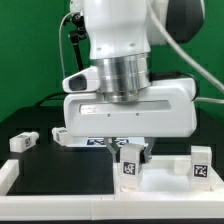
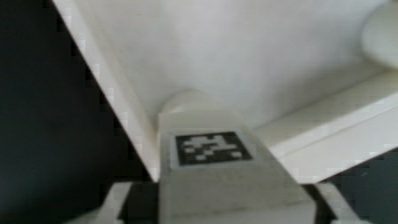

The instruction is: Assemble square table

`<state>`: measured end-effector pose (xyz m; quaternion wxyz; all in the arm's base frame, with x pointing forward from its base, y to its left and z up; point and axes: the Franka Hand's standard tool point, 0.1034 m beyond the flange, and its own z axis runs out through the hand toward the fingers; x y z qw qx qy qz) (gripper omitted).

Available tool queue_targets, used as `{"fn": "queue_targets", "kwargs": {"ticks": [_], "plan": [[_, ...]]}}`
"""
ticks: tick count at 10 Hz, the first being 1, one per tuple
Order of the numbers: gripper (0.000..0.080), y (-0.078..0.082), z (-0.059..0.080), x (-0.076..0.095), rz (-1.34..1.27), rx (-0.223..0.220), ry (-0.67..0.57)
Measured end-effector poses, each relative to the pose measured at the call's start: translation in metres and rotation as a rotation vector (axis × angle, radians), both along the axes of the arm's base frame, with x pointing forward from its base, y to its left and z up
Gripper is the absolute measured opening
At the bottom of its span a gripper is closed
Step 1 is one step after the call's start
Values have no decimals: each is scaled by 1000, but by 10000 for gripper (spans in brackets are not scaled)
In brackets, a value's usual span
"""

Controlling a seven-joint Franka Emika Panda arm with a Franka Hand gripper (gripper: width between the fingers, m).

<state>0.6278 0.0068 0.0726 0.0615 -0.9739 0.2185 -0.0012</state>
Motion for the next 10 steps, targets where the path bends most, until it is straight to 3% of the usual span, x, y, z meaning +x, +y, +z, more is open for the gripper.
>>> {"fn": "queue_targets", "kwargs": {"ticks": [2,4,6,10], "plan": [[298,0,0,0,-145,10,17],[297,-1,0,-3,-633,52,83],[293,-2,-2,-2,-899,138,131],[293,2,-3,-3,-916,136,123]]}}
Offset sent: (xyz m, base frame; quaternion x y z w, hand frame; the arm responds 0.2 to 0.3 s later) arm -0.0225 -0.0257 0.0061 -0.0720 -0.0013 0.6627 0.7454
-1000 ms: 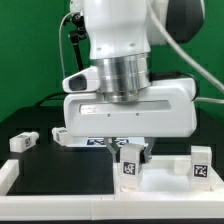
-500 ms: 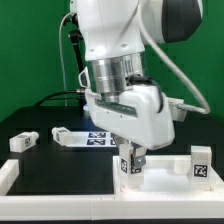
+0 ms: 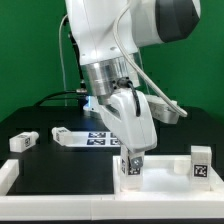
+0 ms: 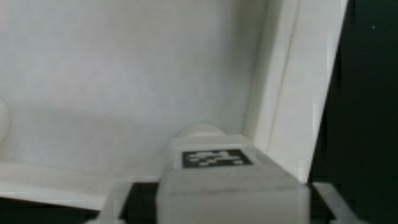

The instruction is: Assemble square table

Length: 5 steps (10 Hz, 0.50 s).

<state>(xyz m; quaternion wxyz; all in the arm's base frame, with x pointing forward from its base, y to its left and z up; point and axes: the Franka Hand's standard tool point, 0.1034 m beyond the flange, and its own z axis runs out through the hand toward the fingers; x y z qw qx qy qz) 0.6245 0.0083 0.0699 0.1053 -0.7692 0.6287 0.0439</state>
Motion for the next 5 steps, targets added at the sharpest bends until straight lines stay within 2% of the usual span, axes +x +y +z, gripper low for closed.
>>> {"fn": "queue_targets", "kwargs": {"ticks": [1,2,3,4,5], "plan": [[293,0,1,2,175,-31,-40],[474,1,3,4,397,-71,-78],[589,2,4,6,550,-98,-110],[589,2,3,6,584,-101,-115],[638,0,3,6,680,-108,-132]]}}
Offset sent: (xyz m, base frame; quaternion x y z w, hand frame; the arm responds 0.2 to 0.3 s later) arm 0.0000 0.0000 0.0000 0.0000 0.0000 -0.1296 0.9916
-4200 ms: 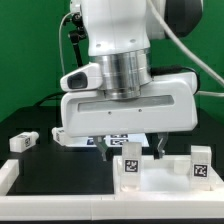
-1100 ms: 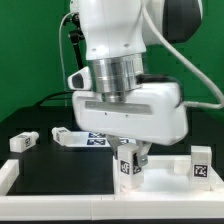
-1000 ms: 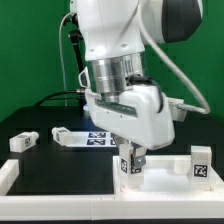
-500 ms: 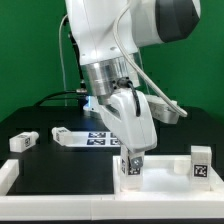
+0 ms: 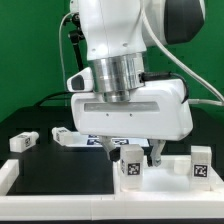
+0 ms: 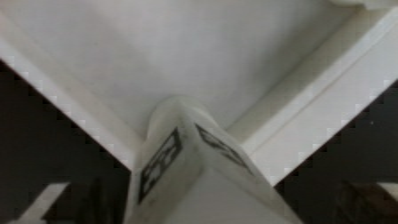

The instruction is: Assemble square table

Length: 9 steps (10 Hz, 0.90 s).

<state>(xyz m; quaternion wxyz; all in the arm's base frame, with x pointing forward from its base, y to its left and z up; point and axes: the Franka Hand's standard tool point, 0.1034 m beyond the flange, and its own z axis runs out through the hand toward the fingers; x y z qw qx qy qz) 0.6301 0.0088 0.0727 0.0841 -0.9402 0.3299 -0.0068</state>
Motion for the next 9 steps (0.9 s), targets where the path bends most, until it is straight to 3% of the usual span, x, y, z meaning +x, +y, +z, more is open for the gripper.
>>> {"fn": "queue_targets", "kwargs": {"ticks": [1,3,4,5,8,9], "plan": [[646,0,0,0,87,-7,-13],[648,0,2,4,520,-119,-88],[648,-3,-1,2,679,-133,-100],[648,-3,-1,3,636,-127,-97],[285,-4,-1,3,595,-125,-91],[285,-5,-2,2,504,-119,-81]]}}
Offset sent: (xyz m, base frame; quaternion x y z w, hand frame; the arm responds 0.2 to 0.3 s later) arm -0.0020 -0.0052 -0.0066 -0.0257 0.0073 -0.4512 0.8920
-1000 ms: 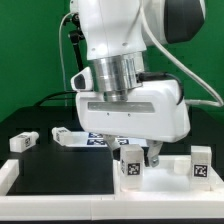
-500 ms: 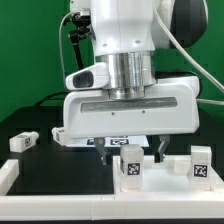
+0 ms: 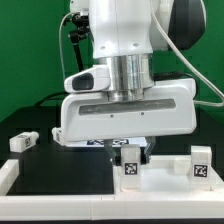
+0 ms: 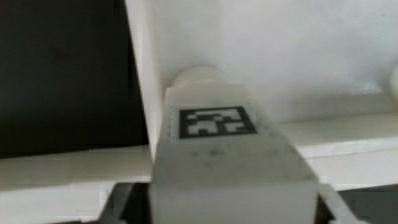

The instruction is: Assemble square table

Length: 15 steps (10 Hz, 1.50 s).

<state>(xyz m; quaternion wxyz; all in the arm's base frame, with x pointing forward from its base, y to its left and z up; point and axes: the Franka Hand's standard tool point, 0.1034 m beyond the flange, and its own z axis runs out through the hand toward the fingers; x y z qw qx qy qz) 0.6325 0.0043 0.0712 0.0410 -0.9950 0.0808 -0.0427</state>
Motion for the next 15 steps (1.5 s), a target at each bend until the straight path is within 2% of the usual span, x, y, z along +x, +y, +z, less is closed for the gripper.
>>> {"fn": "queue_targets", "kwargs": {"ticks": [2,3,4,6,7,9,12,13,14,15], "plan": [[288,-2,0,0,-144,12,11],[288,-4,0,0,-319,30,23],[288,-7,-1,-1,-562,71,48],[288,-12,-1,-5,-872,162,127],[290,-11,-1,-6,-971,177,150],[290,-7,-2,-7,-1145,182,178],[299,-6,-3,-7,-1059,172,166],[477,-5,-2,-7,-890,156,146],[617,-6,-2,-7,-792,151,135],[617,-6,-2,-7,-813,154,136]]}}
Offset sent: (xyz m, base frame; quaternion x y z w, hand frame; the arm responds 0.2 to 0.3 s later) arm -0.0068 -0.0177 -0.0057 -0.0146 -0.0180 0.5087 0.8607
